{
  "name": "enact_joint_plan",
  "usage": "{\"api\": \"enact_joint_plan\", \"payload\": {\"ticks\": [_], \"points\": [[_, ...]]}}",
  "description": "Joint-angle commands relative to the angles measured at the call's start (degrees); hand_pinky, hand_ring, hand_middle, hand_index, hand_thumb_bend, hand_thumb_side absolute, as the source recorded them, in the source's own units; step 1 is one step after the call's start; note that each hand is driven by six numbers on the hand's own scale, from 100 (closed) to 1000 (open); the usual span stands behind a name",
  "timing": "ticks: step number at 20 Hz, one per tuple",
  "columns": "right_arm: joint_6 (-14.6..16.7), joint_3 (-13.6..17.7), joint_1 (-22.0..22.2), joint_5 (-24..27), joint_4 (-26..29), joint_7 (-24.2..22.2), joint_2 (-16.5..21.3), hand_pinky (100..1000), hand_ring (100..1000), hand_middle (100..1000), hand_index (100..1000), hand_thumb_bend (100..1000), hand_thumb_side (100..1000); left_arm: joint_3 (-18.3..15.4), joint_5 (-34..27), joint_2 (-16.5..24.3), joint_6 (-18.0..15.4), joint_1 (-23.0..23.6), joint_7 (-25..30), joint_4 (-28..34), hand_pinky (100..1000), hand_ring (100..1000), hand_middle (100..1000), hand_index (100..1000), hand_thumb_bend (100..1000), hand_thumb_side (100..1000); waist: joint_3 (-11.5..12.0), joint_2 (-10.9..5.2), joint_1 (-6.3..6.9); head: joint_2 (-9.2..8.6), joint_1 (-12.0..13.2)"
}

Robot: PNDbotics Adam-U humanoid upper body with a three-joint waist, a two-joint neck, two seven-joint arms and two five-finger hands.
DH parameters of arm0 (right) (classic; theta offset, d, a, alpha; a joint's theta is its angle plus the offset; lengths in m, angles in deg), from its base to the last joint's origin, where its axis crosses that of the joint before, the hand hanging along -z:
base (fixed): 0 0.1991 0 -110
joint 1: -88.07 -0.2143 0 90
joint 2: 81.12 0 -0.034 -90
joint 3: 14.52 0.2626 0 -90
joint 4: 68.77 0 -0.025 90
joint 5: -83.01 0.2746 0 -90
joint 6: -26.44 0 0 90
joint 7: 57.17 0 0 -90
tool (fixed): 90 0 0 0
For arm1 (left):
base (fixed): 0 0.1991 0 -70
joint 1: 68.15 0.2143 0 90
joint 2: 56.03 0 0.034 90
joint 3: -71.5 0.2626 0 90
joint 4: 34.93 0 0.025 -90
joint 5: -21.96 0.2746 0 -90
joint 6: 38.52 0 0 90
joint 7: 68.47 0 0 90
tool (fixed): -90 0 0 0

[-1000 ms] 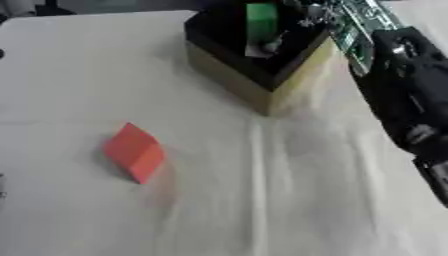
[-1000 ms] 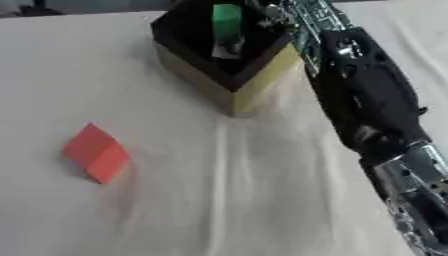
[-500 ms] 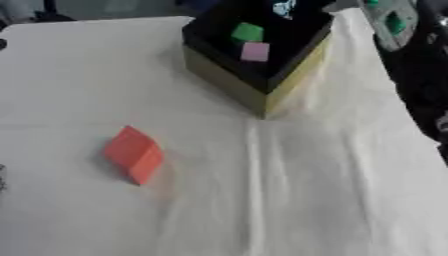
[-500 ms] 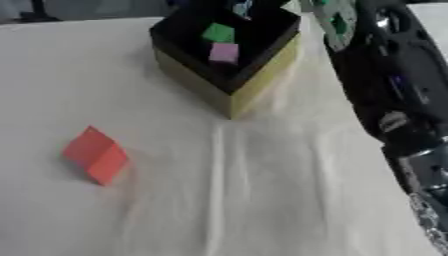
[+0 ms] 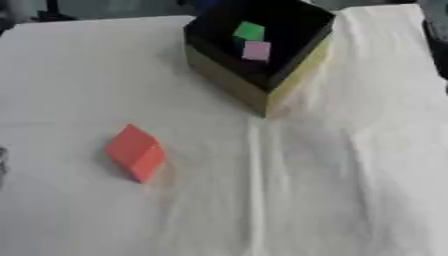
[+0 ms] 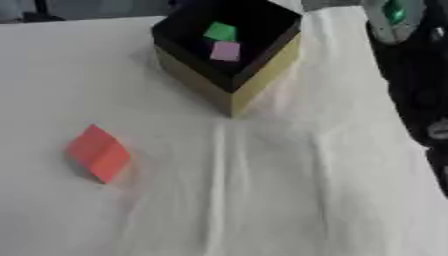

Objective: Pick up objects on the table and place them in the box.

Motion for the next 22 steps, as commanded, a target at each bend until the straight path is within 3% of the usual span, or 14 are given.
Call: {"api": "enact_joint_plan", "payload": {"ticks": [1, 7, 10, 15, 18, 22], "points": [[-2.61, 0.29, 1.17, 6.67, 9.54, 0.71, 4.34, 842, 876, 791, 866, 145, 454, 1.59, 5.49, 7.11, 0.94, -2.56, 2.85, 1.0, 707, 743, 737, 721, 100, 813, -0.25, -1.64, 0.18, 0.76, 0.18], [-7.26, 1.8, 6.49, 14.96, 23.64, 3.72, 8.93, 842, 865, 784, 863, 138, 441, 7.37, 12.24, 16.46, -0.32, -7.0, 15.14, 1.0, 732, 766, 755, 799, 100, 769, -1.45, -1.33, 0.17, 1.24, 0.89], [-9.16, 2.89, 9.11, 17.78, 28.13, 5.06, 10.77, 842, 861, 782, 862, 128, 460, 9.45, 12.17, 19.62, -1.47, -8.47, 23.09, 1.0, 748, 782, 770, 826, 146, 736, -2.07, -1.14, 0.2, 1.63, 3.78], [-11.42, 4.68, 12.14, 20.8, 33.14, 6.81, 11.86, 845, 853, 783, 868, 109, 473, 11.8, 11.42, 22.53, -3.47, -11.47, 32.44, 1.0, 772, 804, 789, 836, 317, 665, -2.39, -1.07, 0.51, 1.97, 6.89], [-12.32, 5.41, 13.35, 21.99, 35.02, 7.6, 11.89, 845, 849, 782, 869, 104, 478, 13.77, 11.36, 23.31, -4.66, -13.74, 37.88, 0.28, 791, 823, 798, 842, 456, 669, -2.58, -1.18, 0.69, 2.04, 7.57], [-13.18, 5.89, 14.21, 23.02, 36.42, 8.17, 11.78, 845, 845, 781, 867, 100, 485, 16.13, 11.24, 23.36, -7.12, -16.39, 45.14, -2.62, 802, 832, 792, 830, 577, 660, -2.83, -1.31, 0.94, 2.09, 7.67]]}}
